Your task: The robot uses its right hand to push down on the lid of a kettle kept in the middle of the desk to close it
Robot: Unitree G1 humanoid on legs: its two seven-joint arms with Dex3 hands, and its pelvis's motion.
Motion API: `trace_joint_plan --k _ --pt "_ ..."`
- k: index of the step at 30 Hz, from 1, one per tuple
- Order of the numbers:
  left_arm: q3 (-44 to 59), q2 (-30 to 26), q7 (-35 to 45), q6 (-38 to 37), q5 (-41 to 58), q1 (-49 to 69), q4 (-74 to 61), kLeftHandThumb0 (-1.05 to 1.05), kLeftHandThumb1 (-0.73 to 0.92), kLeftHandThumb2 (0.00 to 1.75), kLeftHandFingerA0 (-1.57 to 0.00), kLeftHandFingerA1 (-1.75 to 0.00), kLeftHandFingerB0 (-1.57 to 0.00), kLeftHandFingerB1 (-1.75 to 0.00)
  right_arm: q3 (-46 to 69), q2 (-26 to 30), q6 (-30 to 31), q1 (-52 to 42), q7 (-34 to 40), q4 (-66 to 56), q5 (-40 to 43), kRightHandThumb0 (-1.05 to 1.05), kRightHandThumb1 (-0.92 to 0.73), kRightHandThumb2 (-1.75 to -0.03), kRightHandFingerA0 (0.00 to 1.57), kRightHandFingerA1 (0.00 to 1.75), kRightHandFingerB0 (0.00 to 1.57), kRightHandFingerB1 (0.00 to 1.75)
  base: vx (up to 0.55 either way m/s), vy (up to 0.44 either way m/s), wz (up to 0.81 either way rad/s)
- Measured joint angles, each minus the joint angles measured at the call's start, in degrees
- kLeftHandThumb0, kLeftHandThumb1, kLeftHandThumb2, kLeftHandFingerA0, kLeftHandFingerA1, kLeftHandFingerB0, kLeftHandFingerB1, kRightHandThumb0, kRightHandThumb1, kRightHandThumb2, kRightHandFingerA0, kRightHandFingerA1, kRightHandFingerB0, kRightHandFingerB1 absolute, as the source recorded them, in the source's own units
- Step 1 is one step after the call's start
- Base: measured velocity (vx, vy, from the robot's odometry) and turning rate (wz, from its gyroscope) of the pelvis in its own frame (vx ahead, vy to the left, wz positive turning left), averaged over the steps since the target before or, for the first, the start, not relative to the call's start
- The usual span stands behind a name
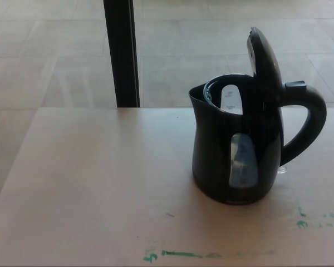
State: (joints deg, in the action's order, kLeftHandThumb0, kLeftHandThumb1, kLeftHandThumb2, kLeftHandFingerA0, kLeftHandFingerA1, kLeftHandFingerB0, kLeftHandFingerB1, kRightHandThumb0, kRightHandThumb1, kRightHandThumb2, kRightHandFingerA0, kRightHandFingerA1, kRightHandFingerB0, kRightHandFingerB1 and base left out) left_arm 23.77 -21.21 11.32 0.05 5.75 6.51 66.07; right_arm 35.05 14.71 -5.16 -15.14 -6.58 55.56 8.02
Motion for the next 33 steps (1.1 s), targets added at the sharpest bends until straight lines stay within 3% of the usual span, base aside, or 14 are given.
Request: trace_joint_plan --k 2,3,4,6,12,17,18,19,21,23,30,31,32,33 --pt "1.6 -0.4 0.7 0.0 0.7 -0.4 0.9 -0.86 0.72 1.1 -0.42 -0.58 -0.32 -0.52 2.4 0.2 -0.6 0.1 -0.5 -0.1 1.4 -0.91 -0.87 -0.67 0.8 0.93 0.64 0.8 0.0 0.0 0.0" --pt "2.6 -0.7 1.2 0.0 1.2 -0.6 1.4 -0.88 0.92 0.69 -0.47 -0.47 -0.35 -0.4 4.0 0.4 -0.9 0.3 -1.0 -0.1 2.2 -0.93 -0.9 -0.68 0.78 0.89 0.6 0.8 0.0 0.0 0.0" --pt "3.6 -0.9 1.8 0.0 1.8 -0.8 2.0 -0.88 0.92 0.68 -0.48 -0.48 -0.36 -0.4 5.3 0.7 -1.6 0.4 -1.6 -0.1 3.2 -0.89 -0.68 -1.23 0.83 0.85 0.65 0.79 0.0 0.0 0.0" --pt "5.1 -1.4 2.7 0.1 2.7 -1.1 2.8 -0.88 0.92 0.68 -0.47 -0.47 -0.38 -0.41 7.6 1.7 -2.5 1.4 -2.3 -0.7 4.6 -0.97 -0.86 -0.66 0.85 0.84 0.67 0.75 0.0 0.0 0.0" --pt "7.3 -1.7 4.9 0.1 4.6 -1.6 3.9 -0.83 0.72 1.1 -0.45 -0.58 -0.34 -0.52 13.2 5.3 -4.0 7.1 -3.5 -5.4 9.0 -0.94 -0.91 -0.67 0.81 0.79 0.63 0.72 0.0 0.0 0.0" --pt "8.2 -2.0 5.9 0.1 5.8 -2.1 4.5 -0.88 0.92 0.68 -0.46 -0.47 -0.39 -0.42 15.0 8.9 -3.2 16.2 -2.4 -14.1 12.3 -0.91 -0.9 -0.66 0.72 0.6 0.58 0.51 0.0 0.0 0.0" --pt "8.3 -2.2 6.1 0.1 6.1 -2.1 4.6 -0.88 0.92 0.68 -0.47 -0.47 -0.4 -0.41 15.2 10.0 -2.6 18.0 -2.1 -16.0 13.0 -0.86 -0.67 -1.14 0.66 0.63 0.53 0.57 0.0 0.0 0.0" --pt "8.4 -2.3 6.3 0.1 6.3 -2.2 4.7 -0.88 0.92 0.68 -0.49 -0.48 -0.41 -0.42 15.3 10.8 -2.1 19.2 -1.8 -17.2 13.6 -0.91 -0.88 -0.67 0.72 0.53 0.59 0.44 0.01 0.006 0.11" --pt "8.4 -2.6 6.5 0.1 6.5 -2.3 5.0 -0.95 0.76 0.86 -0.5 -0.54 -0.37 -0.47 15.3 12.1 -1.1 21.8 -1.2 -19.7 14.6 -0.9 -0.62 -1.08 0.76 0.6 0.6 0.52 0.01 0.001 0.03" --pt "8.3 -2.7 6.5 0.1 6.6 -2.1 5.0 -0.94 0.78 0.84 -0.49 -0.53 -0.37 -0.46 14.4 12.1 0.0 23.3 -0.6 -24.0 15.0 -0.94 -0.7 -0.64 0.9 0.45 0.79 0.43 0.0 0.0 0.0" --pt "8.2 -2.7 6.5 0.1 6.7 -2.4 5.1 -0.89 0.73 1.11 -0.45 -0.58 -0.35 -0.52 8.8 12.0 4.1 27.1 0.0 -37.5 15.9 -0.78 -0.89 -0.7 0.51 0.49 0.38 0.42 0.0 0.0 0.0" --pt "8.2 -2.7 6.5 0.1 6.7 -2.4 5.1 -0.89 0.92 0.68 -0.53 -0.5 -0.44 -0.43 7.6 12.0 4.6 27.4 0.1 -39.5 15.8 -0.72 -0.92 -0.68 0.52 0.5 0.39 0.43 0.0 0.0 0.0" --pt "8.2 -2.7 6.6 0.1 6.7 -2.4 5.1 -0.87 0.91 0.68 -0.51 -0.49 -0.4 -0.42 6.2 12.0 5.2 27.8 0.3 -41.3 15.8 -0.62 -0.73 -1.14 0.43 0.62 0.23 0.51 0.0 0.0 0.0" --pt "8.2 -2.7 6.6 0.1 6.7 -2.4 5.1 -0.86 0.92 0.68 -0.53 -0.5 -0.42 -0.42 3.9 12.0 6.2 28.6 0.4 -43.8 15.6 -0.69 -0.92 -0.71 0.53 0.51 0.37 0.42 0.0 0.0 0.0"
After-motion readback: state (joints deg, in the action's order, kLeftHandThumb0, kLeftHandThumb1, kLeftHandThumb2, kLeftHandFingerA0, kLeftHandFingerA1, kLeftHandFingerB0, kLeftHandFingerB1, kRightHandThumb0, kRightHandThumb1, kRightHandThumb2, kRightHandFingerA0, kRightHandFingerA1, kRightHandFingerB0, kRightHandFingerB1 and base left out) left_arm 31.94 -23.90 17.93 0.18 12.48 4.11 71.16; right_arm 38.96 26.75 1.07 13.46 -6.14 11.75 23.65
